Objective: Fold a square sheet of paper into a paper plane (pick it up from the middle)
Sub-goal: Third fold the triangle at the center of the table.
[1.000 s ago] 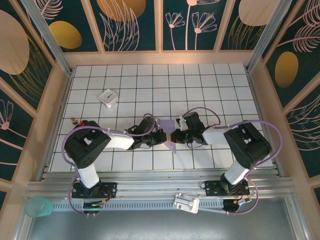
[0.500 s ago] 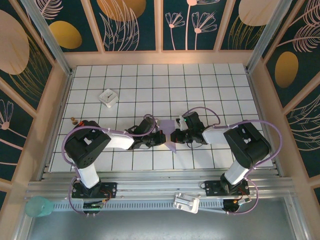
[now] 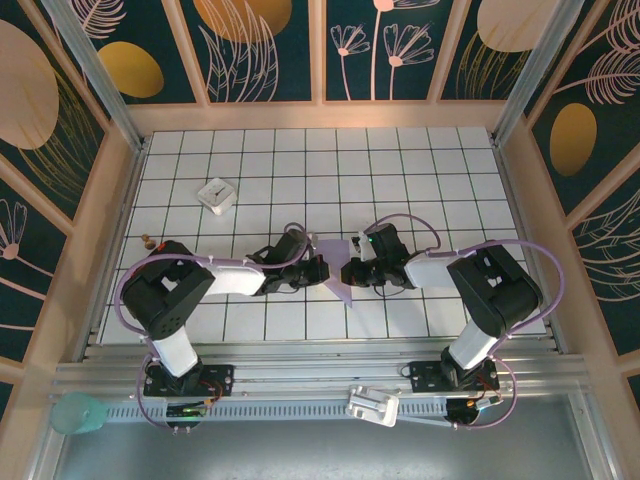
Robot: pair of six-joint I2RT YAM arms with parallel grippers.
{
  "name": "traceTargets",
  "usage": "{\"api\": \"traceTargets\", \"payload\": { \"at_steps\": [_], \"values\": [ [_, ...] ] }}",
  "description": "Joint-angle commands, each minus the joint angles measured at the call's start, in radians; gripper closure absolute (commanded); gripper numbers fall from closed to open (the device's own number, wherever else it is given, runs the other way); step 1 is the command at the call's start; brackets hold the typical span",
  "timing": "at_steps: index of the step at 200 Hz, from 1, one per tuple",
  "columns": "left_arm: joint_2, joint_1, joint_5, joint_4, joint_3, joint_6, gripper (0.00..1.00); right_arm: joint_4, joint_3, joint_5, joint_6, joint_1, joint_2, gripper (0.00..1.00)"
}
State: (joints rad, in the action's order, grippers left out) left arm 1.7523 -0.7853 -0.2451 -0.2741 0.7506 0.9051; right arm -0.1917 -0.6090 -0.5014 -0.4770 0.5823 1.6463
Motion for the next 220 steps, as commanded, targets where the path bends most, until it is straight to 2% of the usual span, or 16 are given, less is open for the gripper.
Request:
{"api": "traceTargets", "payload": {
  "at_steps": [1,115,220],
  "values": [
    [0.028,0.004,0.016,0.041,0.012,-0.032,1.0,0.109,0.015,0.066,0.025,0.008,0.056,1.0],
    [0.045,0.005,0.03,0.07,-0.034,-0.066,1.0,0.138,-0.011,0.07,0.044,0.007,0.044,0.99],
    [0.068,0.006,0.043,0.101,-0.042,-0.103,1.0,0.269,-0.086,0.099,0.094,-0.021,-0.081,0.77]
  ]
}}
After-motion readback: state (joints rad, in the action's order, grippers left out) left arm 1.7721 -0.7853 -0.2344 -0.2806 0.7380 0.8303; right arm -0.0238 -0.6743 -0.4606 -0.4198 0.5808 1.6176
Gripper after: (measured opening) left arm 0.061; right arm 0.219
